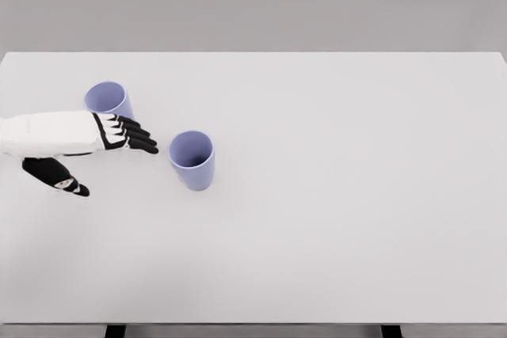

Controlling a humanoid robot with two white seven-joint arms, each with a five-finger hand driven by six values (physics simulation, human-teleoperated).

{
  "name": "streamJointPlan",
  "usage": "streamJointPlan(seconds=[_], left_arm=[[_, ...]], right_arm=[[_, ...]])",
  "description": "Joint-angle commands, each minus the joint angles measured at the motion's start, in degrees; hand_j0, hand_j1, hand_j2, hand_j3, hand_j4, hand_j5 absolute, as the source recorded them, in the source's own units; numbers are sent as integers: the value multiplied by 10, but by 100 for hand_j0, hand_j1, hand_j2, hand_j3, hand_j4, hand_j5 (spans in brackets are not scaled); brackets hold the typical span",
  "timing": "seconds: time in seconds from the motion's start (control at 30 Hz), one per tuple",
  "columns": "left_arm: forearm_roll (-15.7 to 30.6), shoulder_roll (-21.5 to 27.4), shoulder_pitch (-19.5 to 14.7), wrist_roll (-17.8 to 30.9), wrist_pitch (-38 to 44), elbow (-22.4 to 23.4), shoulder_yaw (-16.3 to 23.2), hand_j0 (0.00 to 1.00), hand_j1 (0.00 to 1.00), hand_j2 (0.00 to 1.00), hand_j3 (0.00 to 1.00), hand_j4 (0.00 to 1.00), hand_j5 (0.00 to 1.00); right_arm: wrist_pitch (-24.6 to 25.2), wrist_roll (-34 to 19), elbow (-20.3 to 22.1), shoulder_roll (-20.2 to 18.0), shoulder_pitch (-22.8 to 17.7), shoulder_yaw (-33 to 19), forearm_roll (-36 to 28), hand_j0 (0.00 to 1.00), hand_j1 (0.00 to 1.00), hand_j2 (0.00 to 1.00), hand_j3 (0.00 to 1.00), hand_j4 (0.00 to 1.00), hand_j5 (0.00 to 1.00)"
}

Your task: Place the right cup on the left cup with left arm

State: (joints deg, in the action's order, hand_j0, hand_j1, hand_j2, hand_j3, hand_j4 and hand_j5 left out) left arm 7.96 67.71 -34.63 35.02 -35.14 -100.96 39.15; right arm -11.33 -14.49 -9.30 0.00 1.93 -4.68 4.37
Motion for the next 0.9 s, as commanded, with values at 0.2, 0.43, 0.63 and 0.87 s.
streamJointPlan(seconds=[0.2,0.43,0.63,0.87], left_arm=[[6,-101,-127,0,1,2,102,100,100,100,100,100,100],[1,-148,-156,0,1,39,141,100,100,100,100,100,100],[-20,-179,-158,0,1,128,142,100,100,100,100,100,100],[-43,-210,-154,0,1,147,162,100,100,100,100,100,100]], right_arm=[[0,1,-3,0,-1,-3,-1,100,100,100,100,100,100],[0,1,-3,0,-1,-1,-1,100,100,100,100,100,100],[0,1,-3,0,-1,0,-1,100,100,100,100,100,100],[0,1,-3,0,-1,0,-1,100,100,100,100,100,100]])
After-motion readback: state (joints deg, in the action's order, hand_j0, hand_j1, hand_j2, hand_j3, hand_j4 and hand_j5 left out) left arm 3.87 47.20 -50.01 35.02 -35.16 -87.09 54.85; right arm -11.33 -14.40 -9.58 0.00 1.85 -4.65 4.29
